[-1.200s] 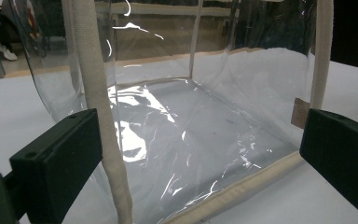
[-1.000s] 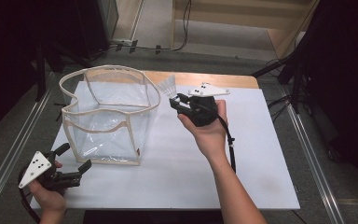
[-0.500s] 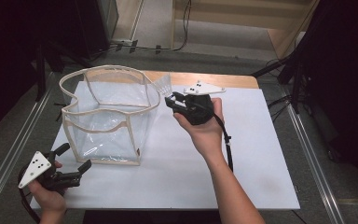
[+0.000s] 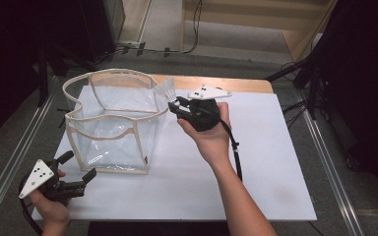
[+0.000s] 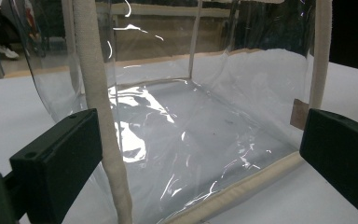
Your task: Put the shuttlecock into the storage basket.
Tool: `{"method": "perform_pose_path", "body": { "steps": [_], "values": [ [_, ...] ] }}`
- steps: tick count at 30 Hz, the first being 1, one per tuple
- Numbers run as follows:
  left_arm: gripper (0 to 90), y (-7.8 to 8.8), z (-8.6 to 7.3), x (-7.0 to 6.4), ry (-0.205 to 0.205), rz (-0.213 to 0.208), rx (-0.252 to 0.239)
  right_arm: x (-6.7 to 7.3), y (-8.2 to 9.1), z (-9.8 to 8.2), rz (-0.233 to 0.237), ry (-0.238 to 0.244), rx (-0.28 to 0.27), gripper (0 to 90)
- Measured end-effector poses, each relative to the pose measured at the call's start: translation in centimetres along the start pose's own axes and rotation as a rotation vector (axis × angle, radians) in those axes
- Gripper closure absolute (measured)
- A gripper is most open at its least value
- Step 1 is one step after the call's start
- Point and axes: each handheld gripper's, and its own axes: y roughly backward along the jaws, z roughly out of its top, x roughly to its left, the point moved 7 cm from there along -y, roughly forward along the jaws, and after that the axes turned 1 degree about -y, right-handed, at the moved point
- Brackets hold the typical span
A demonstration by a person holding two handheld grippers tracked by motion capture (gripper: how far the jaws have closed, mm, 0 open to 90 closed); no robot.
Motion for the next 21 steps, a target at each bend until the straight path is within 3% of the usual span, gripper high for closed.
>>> {"method": "perform_pose_path", "body": {
  "steps": [21],
  "values": [
    [0.0, 0.0, 0.0, 0.0, 0.002, -0.003, -0.004, 1.4, -1.0, 0.8, 0.028, 0.009, -0.008, 63.0]
  ]
}}
